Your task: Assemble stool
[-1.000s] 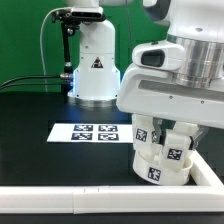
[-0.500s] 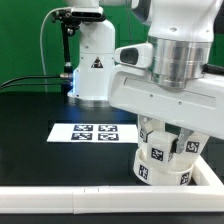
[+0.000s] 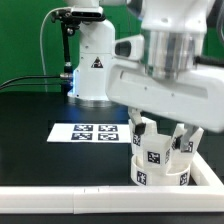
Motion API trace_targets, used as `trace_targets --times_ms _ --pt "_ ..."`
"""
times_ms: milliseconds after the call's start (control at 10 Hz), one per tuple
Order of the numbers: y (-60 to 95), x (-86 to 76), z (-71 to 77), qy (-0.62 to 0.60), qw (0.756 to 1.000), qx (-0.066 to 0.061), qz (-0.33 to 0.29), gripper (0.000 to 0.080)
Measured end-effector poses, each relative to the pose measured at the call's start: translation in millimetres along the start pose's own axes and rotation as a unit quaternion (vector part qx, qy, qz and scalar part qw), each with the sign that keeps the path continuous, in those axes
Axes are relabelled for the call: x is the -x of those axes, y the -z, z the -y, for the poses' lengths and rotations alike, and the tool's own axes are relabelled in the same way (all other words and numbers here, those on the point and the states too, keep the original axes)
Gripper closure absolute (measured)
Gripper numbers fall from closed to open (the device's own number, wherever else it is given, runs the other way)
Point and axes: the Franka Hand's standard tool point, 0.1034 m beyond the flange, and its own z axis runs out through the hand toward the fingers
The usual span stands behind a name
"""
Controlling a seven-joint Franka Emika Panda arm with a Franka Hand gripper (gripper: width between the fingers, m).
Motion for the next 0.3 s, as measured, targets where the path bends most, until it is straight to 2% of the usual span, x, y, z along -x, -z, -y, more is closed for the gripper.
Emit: trace_targets --times_ms 200,300 --pt "23.6 -13.5 0.8 0.006 1.0 0.0 0.004 0.0156" --pt "21.2 -12.4 1.4 0.007 1.0 0.0 0.003 0.0151"
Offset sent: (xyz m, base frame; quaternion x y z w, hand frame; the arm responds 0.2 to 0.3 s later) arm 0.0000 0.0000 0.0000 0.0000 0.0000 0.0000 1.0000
